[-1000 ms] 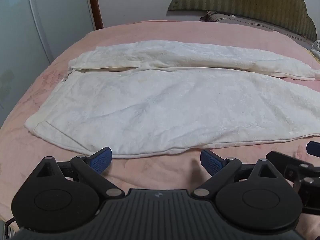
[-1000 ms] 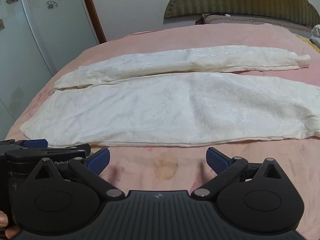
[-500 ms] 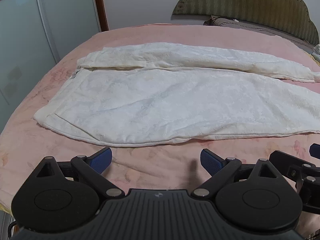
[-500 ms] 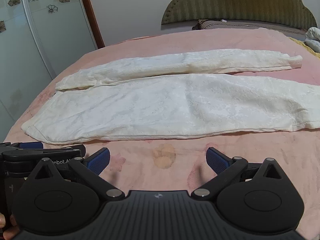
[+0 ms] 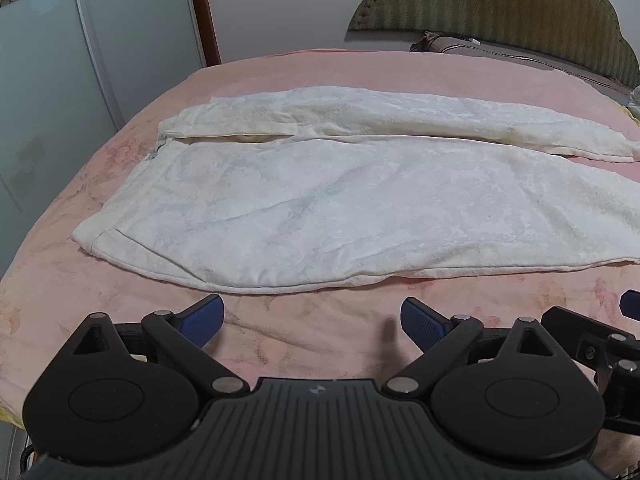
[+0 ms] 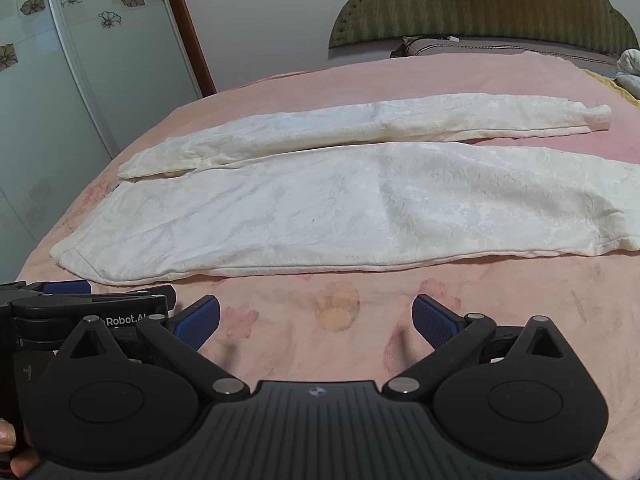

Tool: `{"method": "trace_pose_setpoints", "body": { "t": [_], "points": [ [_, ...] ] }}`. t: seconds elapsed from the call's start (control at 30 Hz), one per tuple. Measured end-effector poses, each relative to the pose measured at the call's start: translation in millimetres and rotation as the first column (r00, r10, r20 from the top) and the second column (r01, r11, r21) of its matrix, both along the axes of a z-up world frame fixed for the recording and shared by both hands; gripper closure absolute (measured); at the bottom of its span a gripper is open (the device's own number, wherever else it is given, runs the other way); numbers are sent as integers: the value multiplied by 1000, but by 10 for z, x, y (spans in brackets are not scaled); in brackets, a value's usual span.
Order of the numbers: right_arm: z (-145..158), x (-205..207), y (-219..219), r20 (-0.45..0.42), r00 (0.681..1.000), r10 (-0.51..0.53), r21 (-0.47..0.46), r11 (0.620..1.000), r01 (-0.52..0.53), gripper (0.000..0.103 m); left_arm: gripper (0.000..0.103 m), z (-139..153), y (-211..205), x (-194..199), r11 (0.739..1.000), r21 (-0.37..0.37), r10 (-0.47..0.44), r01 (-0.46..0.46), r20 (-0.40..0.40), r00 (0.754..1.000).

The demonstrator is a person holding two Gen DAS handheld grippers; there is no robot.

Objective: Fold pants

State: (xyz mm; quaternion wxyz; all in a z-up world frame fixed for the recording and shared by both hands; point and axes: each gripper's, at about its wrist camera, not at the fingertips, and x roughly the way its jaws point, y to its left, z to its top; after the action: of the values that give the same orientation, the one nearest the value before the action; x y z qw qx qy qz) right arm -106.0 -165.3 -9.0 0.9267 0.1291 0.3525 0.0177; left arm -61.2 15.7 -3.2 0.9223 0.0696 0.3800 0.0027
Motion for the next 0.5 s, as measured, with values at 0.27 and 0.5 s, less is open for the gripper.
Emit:
{"method": "trace_pose_setpoints", "body": {
  "t": [0.27,0.5],
  "points": [
    [-13,-2,-5,0,1000,5,10,1000,-5,0,6,2,-11,-6,1000,1,-4,4,-5,1000],
    [-11,-7,-7,1,1000,8,16,1000,-8,0,6,4,-12,-6,1000,0,-4,4,-5,1000]
  ]
}}
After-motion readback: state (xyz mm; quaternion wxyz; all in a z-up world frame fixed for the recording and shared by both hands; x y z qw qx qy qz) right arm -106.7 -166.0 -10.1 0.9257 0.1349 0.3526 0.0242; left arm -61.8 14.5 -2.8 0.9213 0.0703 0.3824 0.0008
